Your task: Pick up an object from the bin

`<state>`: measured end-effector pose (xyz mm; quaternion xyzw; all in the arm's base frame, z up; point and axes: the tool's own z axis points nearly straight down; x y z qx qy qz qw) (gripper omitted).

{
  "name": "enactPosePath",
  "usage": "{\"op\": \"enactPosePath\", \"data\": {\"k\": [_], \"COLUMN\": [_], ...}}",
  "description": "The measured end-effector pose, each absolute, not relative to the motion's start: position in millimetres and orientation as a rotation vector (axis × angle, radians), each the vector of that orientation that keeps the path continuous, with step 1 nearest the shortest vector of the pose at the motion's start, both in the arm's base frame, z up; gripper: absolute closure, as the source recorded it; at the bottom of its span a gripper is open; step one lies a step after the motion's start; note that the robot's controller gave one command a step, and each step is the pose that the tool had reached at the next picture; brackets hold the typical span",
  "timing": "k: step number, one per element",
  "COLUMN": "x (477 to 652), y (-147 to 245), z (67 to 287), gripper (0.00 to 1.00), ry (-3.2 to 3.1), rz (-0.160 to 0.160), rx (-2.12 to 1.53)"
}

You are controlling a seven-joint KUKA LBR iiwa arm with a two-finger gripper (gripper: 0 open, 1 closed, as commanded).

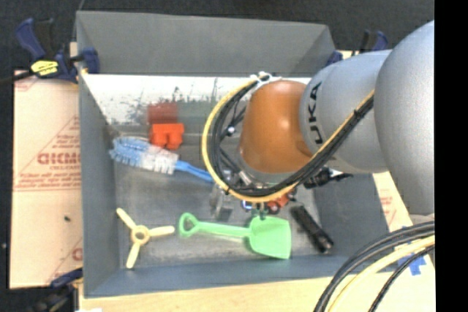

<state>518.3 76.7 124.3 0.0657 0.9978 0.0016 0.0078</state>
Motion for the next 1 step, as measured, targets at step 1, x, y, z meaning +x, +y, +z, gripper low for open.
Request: {"op": "enactPosePath", "data": {"k": [1], "x": [609.1], "y": [59.5], "z": [83.8], "gripper": [0.0], "ry": [3.092], "rz": [0.003], "rx": [0.425]}}
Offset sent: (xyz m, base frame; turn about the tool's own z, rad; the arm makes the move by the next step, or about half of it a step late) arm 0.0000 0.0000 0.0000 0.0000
